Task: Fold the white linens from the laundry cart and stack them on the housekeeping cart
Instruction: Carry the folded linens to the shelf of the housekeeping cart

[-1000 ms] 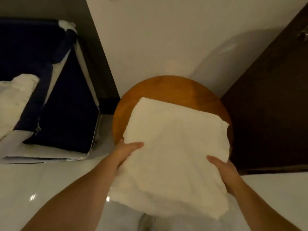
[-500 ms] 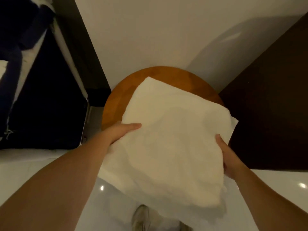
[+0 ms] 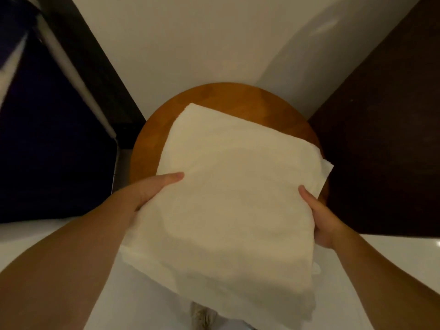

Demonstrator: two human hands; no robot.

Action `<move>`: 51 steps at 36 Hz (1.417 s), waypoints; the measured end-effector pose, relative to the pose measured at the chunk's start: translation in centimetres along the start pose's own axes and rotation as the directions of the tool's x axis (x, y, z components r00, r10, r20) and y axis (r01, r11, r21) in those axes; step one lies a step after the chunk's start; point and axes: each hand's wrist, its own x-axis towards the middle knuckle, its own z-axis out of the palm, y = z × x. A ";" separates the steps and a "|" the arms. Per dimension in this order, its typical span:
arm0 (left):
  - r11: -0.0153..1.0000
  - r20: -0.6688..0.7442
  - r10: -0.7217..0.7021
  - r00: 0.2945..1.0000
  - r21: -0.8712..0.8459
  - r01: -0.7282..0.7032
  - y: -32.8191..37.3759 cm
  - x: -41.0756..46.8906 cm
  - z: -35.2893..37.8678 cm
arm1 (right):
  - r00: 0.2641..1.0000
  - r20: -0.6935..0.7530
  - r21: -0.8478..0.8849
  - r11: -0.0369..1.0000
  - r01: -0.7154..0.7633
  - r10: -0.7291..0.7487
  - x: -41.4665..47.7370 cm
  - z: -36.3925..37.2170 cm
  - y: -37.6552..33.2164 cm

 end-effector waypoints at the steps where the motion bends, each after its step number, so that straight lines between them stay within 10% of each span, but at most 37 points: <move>1: 1.000 -0.003 -0.002 1.000 0.008 0.002 0.0 -0.1 0.0 | 1.000 -0.004 0.007 1.000 -0.001 0.001 0.0 0.1 0.0; 16: 0.989 -0.093 0.138 0.986 -0.036 -0.142 -0.4 -2.3 -0.1 | 0.984 -0.100 0.087 0.984 0.155 -0.146 -4.3 2.1 1.0; 31: 0.910 0.005 0.414 0.910 -0.026 -0.414 -1.1 -22.3 5.9 | 0.968 -0.121 0.091 0.969 0.230 -0.219 -24.6 -0.4 0.5; 51: 0.796 0.159 0.584 0.796 0.082 -0.600 -14.8 -42.1 39.1 | 0.872 -0.228 0.078 0.885 0.460 -0.433 -53.7 -31.0 11.2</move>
